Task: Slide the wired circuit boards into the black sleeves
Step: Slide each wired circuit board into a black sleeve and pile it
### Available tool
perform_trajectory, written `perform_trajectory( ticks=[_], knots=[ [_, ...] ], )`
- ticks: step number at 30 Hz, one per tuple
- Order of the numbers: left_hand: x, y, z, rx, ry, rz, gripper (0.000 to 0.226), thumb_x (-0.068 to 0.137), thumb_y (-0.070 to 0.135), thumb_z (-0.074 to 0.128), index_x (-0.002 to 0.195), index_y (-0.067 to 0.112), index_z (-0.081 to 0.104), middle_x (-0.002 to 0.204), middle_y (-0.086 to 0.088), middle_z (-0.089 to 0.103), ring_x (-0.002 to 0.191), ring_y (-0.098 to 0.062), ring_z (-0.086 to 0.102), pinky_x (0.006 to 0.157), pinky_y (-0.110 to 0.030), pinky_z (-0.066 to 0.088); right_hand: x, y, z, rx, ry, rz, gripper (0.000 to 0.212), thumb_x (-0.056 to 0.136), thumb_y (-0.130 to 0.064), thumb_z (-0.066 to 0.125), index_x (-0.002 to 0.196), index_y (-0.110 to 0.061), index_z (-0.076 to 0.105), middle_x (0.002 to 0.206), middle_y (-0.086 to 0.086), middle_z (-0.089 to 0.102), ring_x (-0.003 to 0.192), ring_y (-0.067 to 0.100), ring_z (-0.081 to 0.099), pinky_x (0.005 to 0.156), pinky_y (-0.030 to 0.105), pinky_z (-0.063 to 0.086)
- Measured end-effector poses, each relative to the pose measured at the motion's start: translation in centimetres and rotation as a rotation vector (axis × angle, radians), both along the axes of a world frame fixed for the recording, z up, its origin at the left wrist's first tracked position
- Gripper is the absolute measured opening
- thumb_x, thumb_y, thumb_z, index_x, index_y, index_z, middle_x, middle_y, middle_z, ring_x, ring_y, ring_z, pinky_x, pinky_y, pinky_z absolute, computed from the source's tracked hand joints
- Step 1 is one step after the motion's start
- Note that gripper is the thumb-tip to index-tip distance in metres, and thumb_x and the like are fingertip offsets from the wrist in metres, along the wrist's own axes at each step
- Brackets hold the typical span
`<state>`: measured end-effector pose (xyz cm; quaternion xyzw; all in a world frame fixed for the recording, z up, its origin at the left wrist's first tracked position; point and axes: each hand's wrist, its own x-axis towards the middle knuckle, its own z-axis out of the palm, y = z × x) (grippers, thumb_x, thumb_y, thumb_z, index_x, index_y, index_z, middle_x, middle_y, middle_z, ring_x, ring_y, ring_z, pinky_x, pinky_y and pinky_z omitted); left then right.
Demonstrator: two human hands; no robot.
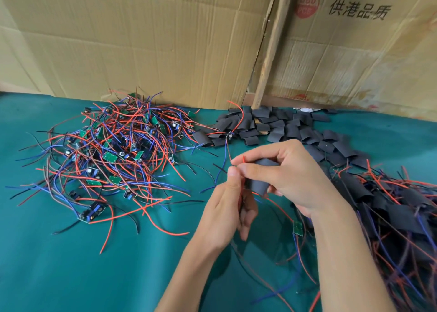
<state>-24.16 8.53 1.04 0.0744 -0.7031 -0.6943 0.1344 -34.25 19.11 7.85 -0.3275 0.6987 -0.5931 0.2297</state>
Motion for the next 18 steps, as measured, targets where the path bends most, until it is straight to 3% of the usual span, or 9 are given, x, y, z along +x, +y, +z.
perform_trajectory(
  ticks=[2, 5, 8, 10, 14, 18],
  knots=[
    [0.13, -0.16, 0.21, 0.063, 0.046, -0.042, 0.078, 0.101, 0.061, 0.021, 0.078, -0.005, 0.056, 0.049, -0.007, 0.057, 0.037, -0.021, 0.054, 0.044, -0.023, 0.04, -0.15, 0.22, -0.04, -0.009, -0.012, -0.023, 0.008, 0.086, -0.008, 0.079, 0.09, -0.014, 0.083, 0.067, -0.001, 0.073, 0.049, 0.001, 0.055, 0.041, 0.012, 0.037],
    [-0.14, 0.04, 0.32, 0.161, 0.07, -0.026, 0.052, 0.105, 0.05, 0.033, 0.095, 0.002, 0.051, 0.062, -0.01, 0.064, 0.05, -0.026, 0.065, 0.048, -0.026, 0.047, -0.32, 0.42, -0.14, 0.014, 0.014, -0.066, 0.006, 0.086, -0.014, 0.08, 0.09, -0.017, 0.083, 0.069, 0.001, 0.073, 0.052, 0.004, 0.054, 0.043, 0.012, 0.037],
    [-0.25, 0.09, 0.18, 0.169, 0.113, 0.047, 0.03, 0.107, 0.035, 0.037, 0.115, 0.012, 0.053, 0.07, -0.003, 0.064, 0.063, -0.02, 0.065, 0.051, -0.026, 0.049, -0.45, 0.42, -0.36, 0.045, 0.039, -0.13, 0.005, 0.085, -0.017, 0.081, 0.087, -0.02, 0.084, 0.067, -0.001, 0.072, 0.049, 0.004, 0.051, 0.042, 0.014, 0.037],
    [-0.3, 0.12, 0.11, 0.155, 0.112, 0.094, 0.035, 0.106, 0.044, 0.036, 0.119, 0.02, 0.057, 0.066, 0.001, 0.05, 0.057, -0.016, 0.049, 0.052, -0.025, 0.042, -0.41, 0.24, -0.51, 0.06, 0.075, -0.173, 0.005, 0.085, -0.016, 0.082, 0.086, -0.02, 0.084, 0.068, -0.007, 0.073, 0.048, 0.0, 0.052, 0.043, 0.013, 0.038],
    [-0.52, -0.02, 0.43, 0.304, 0.059, 0.035, 0.074, 0.082, 0.084, 0.025, 0.113, 0.029, 0.064, 0.063, 0.003, 0.032, 0.053, -0.013, 0.022, 0.05, -0.027, 0.02, -0.27, -0.04, -0.46, 0.043, 0.103, -0.192, 0.005, 0.084, -0.016, 0.083, 0.085, -0.02, 0.084, 0.078, -0.01, 0.078, 0.053, -0.003, 0.057, 0.044, 0.011, 0.04],
    [-0.45, -0.24, 0.11, 0.369, 0.083, -0.038, 0.075, 0.077, 0.084, 0.03, 0.118, 0.03, 0.062, 0.065, 0.004, 0.033, 0.053, -0.012, 0.021, 0.047, -0.023, 0.021, -0.41, 0.27, -0.48, 0.057, 0.095, -0.208, 0.007, 0.085, -0.018, 0.082, 0.083, -0.024, 0.084, 0.086, -0.007, 0.079, 0.057, -0.004, 0.058, 0.045, 0.011, 0.041]
  ],
)
